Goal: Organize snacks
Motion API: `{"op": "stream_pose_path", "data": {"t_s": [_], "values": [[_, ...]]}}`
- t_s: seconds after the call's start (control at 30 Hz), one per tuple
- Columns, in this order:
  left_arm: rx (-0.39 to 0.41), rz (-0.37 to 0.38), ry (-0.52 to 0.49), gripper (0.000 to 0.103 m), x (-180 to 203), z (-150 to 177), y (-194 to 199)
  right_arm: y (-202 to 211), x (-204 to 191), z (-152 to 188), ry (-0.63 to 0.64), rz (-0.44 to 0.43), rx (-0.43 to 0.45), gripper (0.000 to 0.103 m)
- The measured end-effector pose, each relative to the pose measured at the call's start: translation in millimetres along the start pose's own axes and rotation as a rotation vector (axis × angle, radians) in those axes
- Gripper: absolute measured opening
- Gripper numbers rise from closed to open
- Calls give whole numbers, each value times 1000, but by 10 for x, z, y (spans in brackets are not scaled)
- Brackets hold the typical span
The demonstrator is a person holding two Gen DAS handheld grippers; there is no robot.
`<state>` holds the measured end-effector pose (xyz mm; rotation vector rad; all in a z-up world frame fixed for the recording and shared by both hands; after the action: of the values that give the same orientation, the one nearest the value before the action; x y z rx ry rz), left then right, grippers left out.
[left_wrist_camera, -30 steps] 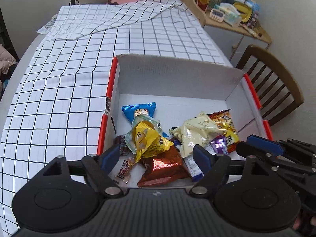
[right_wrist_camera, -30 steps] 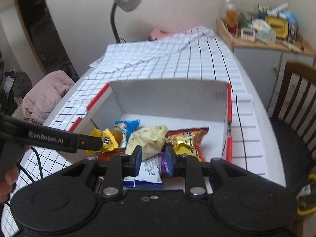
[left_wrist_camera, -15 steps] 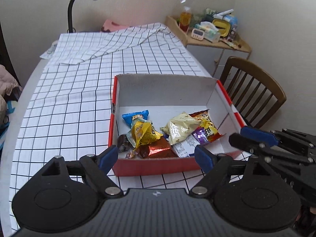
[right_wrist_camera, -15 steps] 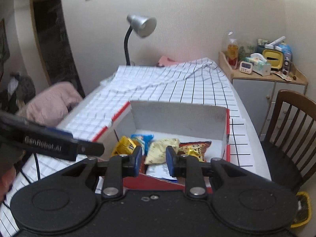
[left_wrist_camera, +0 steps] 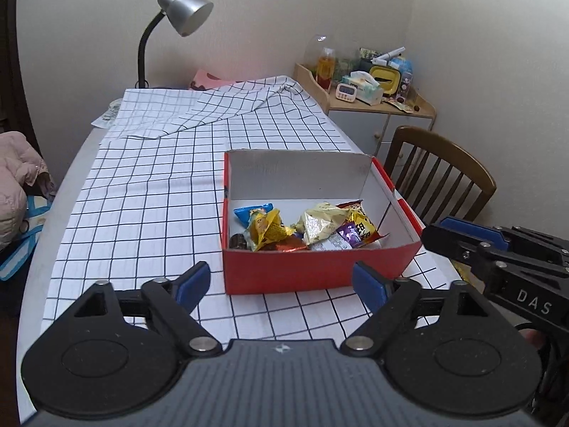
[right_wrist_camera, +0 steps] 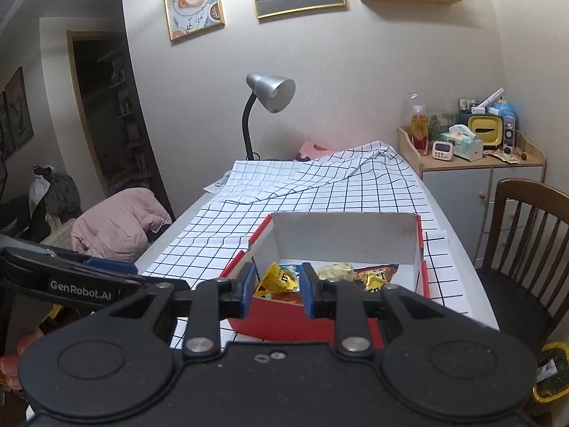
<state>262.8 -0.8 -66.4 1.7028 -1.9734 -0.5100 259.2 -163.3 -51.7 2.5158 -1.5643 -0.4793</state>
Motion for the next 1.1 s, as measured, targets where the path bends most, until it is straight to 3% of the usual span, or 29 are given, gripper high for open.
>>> {"op": "stream_pose_path", "data": {"t_s": [0.5, 0.8, 1.1], "values": [[68, 17, -18, 89, 17, 111, 541, 438, -261, 15, 42, 103, 15, 25], [89, 50, -46, 89, 112, 107, 681, 540, -279, -12, -16, 136, 19, 25], [99, 15, -49, 89, 169, 82, 693, 563, -136, 18, 5, 198, 16, 25]]}}
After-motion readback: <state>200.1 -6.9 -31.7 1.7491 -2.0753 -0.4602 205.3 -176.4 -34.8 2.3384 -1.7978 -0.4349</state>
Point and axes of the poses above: each gripper's, at about its wrist camera, not at the fingertips, and y roughly against the way its jaws point, x to its right, z to its underside, the point moved 10 cm from there along -y, roughly the way its jaws point, and after that the axes turned 7 degrees about x, right-handed, at the moved point
